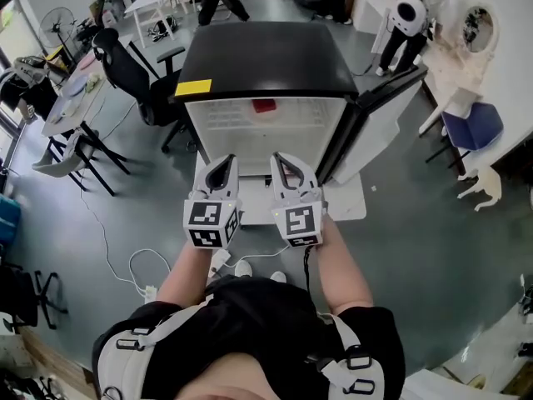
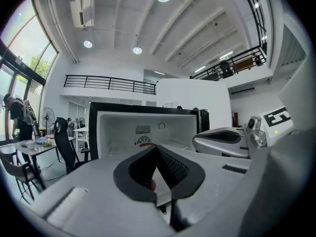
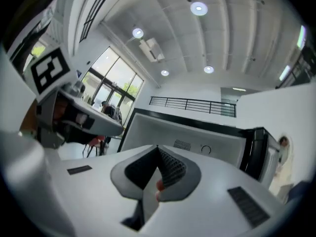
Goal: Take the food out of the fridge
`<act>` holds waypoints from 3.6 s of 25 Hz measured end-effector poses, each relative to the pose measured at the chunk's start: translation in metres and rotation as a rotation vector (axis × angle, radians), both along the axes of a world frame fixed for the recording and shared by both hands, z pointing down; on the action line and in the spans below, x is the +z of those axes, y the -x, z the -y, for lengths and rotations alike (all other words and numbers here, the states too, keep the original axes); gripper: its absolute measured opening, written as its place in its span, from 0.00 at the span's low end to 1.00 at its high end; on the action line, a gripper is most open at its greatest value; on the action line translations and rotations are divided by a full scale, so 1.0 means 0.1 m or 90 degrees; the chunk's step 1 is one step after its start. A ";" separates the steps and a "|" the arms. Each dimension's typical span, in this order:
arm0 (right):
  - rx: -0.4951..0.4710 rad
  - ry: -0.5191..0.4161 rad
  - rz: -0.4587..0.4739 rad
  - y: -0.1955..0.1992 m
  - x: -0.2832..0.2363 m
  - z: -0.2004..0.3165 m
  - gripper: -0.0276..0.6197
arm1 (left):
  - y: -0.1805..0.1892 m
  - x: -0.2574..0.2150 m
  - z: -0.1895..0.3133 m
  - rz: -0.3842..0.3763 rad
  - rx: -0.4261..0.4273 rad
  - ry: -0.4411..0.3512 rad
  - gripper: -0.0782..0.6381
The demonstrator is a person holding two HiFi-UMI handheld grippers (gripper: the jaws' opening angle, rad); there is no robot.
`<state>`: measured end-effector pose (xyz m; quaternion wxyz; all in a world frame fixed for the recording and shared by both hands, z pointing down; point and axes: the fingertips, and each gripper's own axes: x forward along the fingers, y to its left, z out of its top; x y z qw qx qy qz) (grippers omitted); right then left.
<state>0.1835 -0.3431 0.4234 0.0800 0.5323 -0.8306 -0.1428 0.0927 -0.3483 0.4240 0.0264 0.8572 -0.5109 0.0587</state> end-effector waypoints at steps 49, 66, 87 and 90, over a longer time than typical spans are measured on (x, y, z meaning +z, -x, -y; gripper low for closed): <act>0.009 0.068 -0.740 0.03 1.24 1.55 0.29 | 0.73 0.12 0.18 0.024 -0.075 0.013 0.11; 0.027 -0.092 -0.732 0.00 1.00 1.08 0.08 | 0.46 0.08 0.20 0.021 -0.031 0.004 0.11; 0.023 -0.162 -0.764 -0.14 0.61 0.30 0.08 | 0.10 0.02 0.19 0.018 0.033 -0.011 0.11; 0.033 -0.158 -0.762 -0.25 0.52 0.15 0.09 | 0.03 0.02 0.18 0.017 0.044 -0.009 0.11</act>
